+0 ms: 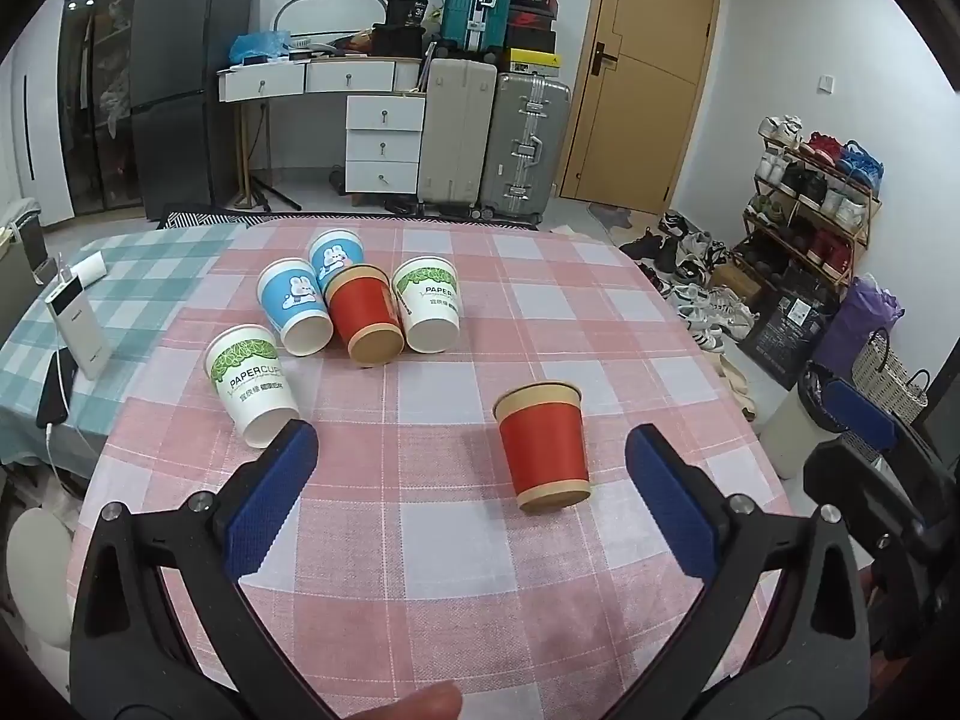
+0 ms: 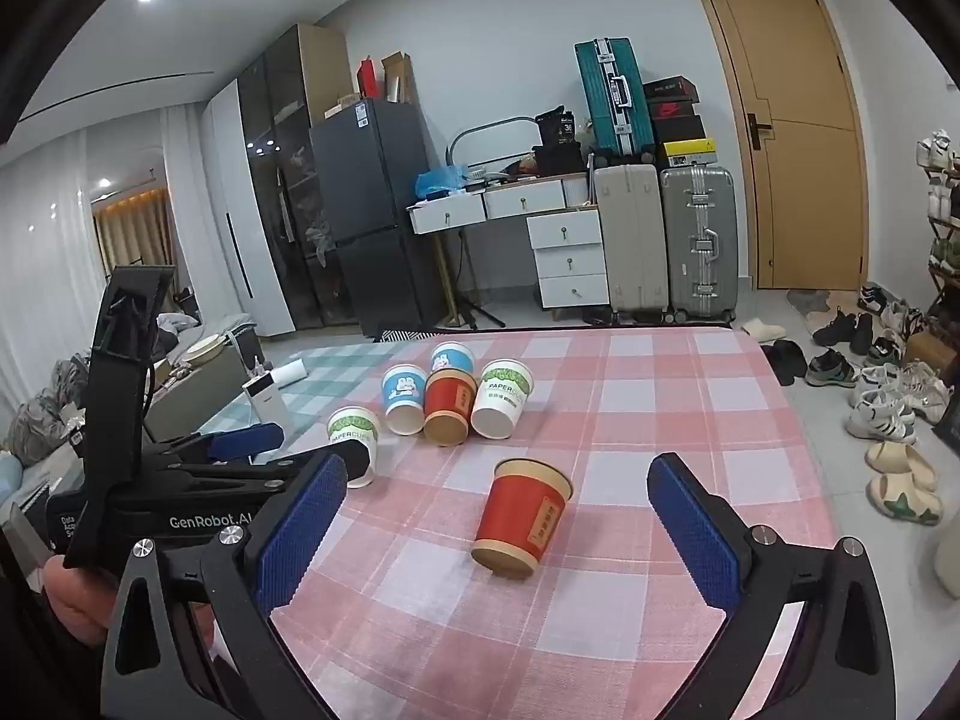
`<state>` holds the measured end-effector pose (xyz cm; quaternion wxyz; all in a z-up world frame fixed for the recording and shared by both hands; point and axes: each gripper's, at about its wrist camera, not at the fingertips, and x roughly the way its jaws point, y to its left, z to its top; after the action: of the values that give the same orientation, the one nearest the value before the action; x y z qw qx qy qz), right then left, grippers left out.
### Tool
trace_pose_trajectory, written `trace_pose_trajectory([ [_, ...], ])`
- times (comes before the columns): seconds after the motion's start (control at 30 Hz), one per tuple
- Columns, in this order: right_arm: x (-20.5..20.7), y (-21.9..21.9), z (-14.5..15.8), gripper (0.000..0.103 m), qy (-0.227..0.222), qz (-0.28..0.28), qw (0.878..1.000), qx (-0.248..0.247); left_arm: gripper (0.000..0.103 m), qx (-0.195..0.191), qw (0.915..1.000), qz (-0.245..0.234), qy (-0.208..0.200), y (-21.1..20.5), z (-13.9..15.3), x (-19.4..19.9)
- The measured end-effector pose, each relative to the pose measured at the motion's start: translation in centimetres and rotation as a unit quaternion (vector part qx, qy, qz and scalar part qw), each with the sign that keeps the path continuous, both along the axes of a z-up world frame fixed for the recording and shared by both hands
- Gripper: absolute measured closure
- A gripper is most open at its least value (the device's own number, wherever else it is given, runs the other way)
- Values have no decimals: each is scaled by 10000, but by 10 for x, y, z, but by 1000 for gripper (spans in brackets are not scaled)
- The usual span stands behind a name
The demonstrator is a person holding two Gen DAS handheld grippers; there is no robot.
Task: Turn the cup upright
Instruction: 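Approach the red paper cup lying on its side with the left tool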
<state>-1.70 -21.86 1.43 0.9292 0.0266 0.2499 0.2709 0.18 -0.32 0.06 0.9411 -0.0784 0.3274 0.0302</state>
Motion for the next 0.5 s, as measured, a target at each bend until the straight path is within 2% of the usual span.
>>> trace_pose_trajectory([
  [0.5,-5,0,2,1,44,-32,10000,10,0,-78,9999,-21,-74,-4,7,-5],
])
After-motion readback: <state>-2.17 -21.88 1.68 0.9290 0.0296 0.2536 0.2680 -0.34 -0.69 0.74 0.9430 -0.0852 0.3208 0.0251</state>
